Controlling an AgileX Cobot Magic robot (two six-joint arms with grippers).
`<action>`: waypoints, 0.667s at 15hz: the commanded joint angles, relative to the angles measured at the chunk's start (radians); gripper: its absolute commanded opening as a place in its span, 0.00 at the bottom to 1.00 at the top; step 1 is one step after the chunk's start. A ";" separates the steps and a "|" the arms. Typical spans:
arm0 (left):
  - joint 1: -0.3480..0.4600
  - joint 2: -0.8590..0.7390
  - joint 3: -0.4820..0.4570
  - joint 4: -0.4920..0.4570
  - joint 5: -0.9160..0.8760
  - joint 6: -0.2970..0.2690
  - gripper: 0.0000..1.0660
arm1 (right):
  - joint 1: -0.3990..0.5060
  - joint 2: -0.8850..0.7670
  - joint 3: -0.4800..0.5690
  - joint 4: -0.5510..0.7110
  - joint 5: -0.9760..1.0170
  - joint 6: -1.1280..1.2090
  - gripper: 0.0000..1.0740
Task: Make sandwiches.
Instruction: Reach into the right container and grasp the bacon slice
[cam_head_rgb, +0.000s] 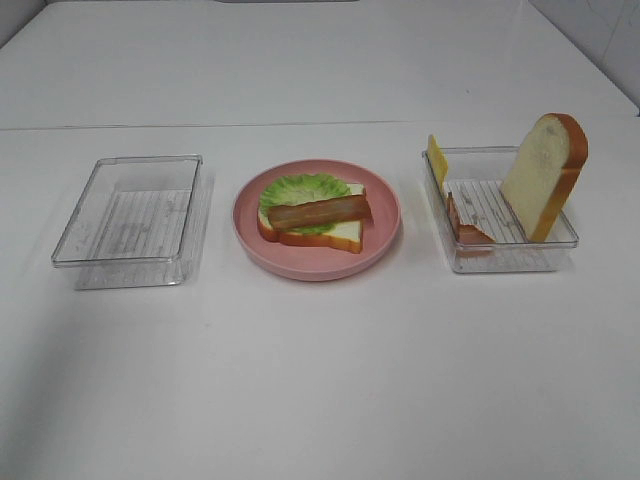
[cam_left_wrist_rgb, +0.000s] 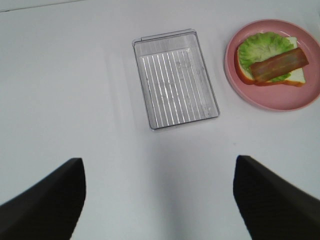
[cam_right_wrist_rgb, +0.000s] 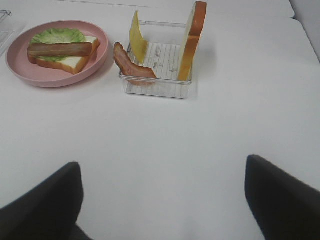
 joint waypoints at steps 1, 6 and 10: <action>0.002 -0.129 0.101 0.005 0.069 -0.002 0.72 | -0.008 -0.012 0.002 0.001 -0.006 -0.001 0.77; 0.002 -0.612 0.517 0.005 0.045 -0.002 0.72 | -0.008 -0.012 0.002 0.001 -0.006 -0.001 0.77; 0.002 -0.871 0.681 0.005 0.003 -0.002 0.72 | -0.008 -0.012 0.002 0.001 -0.006 -0.001 0.77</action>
